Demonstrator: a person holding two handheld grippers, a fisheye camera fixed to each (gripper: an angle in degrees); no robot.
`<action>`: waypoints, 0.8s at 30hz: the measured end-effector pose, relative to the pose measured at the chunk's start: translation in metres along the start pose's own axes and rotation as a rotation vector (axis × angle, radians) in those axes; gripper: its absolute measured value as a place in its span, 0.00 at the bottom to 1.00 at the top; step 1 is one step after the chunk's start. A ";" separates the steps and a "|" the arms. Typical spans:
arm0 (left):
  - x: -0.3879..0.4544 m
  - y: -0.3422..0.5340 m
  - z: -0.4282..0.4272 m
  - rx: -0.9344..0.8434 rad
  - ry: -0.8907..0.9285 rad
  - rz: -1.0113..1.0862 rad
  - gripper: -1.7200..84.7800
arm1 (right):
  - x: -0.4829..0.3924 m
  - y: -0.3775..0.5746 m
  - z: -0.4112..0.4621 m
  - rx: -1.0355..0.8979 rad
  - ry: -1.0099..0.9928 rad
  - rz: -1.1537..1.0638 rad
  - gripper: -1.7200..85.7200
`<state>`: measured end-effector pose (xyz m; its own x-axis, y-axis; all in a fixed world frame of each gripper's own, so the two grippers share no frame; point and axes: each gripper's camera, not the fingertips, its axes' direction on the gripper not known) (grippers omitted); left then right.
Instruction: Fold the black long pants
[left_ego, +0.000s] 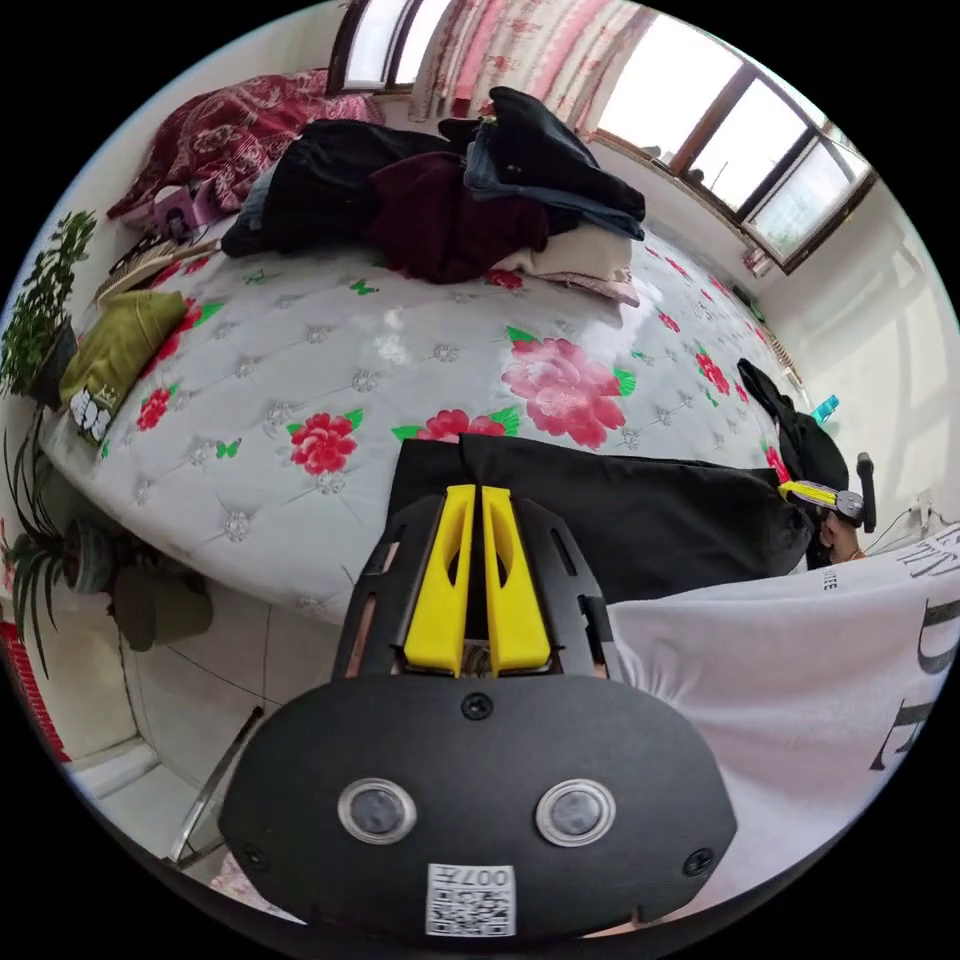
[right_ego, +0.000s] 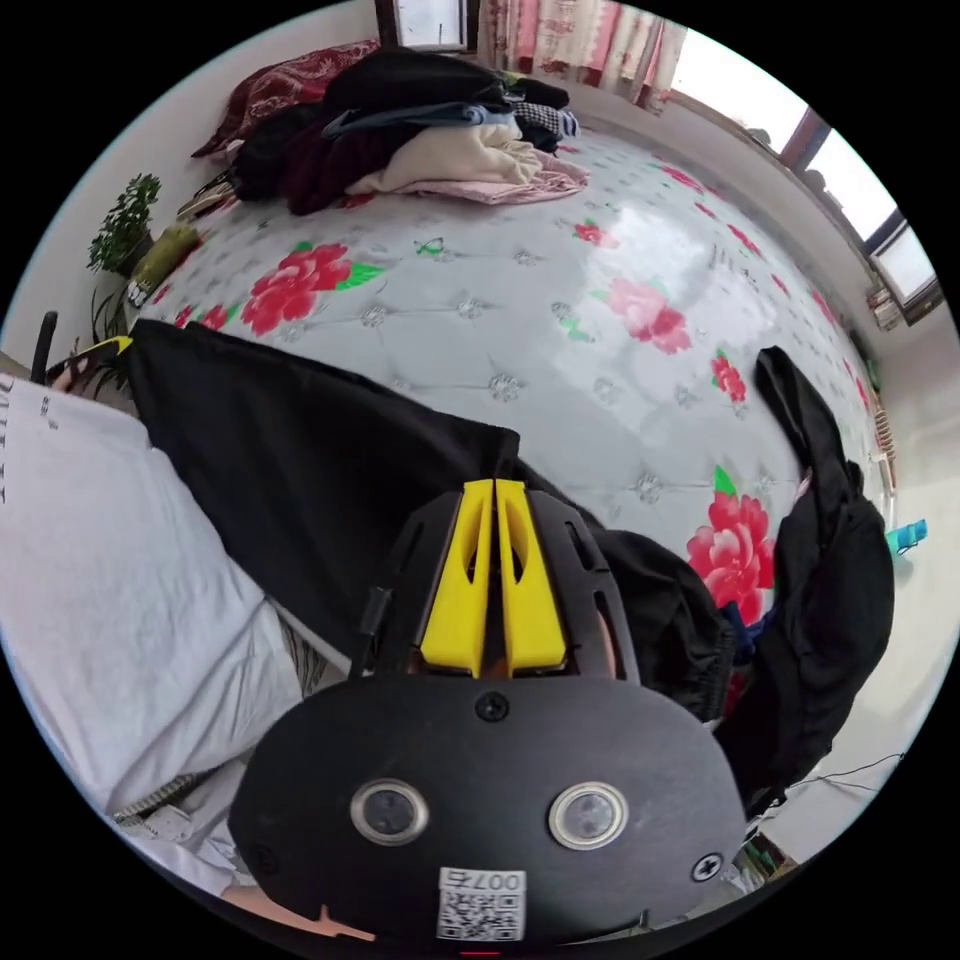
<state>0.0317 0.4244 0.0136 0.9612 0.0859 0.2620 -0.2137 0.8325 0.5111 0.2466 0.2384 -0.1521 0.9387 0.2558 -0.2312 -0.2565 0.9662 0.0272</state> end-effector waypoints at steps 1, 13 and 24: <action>0.000 -0.005 0.005 -0.019 -0.013 0.001 0.01 | -0.002 0.004 0.004 -0.017 -0.020 -0.004 0.02; 0.000 -0.004 0.022 -0.064 -0.004 -0.003 0.01 | 0.069 -0.039 0.011 0.110 -0.167 0.324 0.07; -0.006 0.017 0.010 -0.020 0.012 -0.029 0.01 | 0.087 -0.155 0.134 -0.324 -0.228 0.287 0.08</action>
<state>0.0205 0.4331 0.0289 0.9691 0.0679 0.2370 -0.1820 0.8455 0.5019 0.3993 0.1158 -0.0458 0.8370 0.5459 -0.0384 -0.5365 0.8047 -0.2542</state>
